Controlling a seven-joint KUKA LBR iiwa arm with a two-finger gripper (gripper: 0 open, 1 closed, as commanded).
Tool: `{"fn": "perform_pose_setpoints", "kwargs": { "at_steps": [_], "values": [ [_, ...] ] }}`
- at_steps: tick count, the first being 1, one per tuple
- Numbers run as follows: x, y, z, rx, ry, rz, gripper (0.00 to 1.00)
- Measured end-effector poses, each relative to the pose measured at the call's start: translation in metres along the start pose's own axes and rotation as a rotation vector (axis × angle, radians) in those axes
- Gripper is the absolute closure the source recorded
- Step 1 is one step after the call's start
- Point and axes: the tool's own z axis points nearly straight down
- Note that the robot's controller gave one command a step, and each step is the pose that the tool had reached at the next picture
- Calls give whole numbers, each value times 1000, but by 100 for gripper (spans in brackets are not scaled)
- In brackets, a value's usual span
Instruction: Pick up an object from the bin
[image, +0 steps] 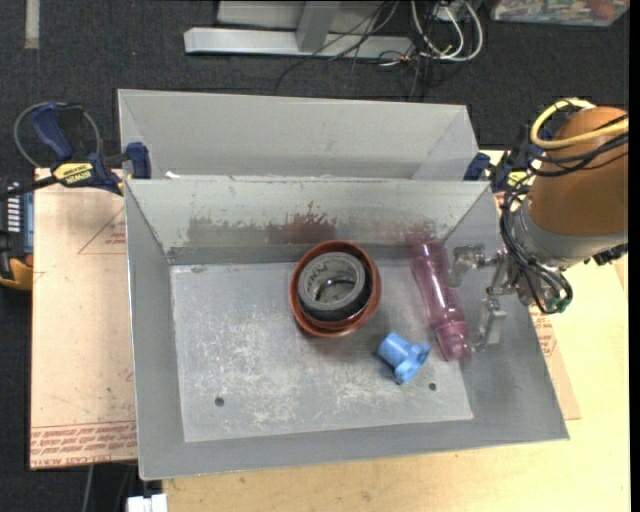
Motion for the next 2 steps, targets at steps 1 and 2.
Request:
{"fn": "perform_pose_setpoints", "kwargs": {
  "at_steps": [1,2],
  "values": [
    [0,0,0,0,0,0,0],
    [1,-1,-1,0,0,3,0]
  ]
}}
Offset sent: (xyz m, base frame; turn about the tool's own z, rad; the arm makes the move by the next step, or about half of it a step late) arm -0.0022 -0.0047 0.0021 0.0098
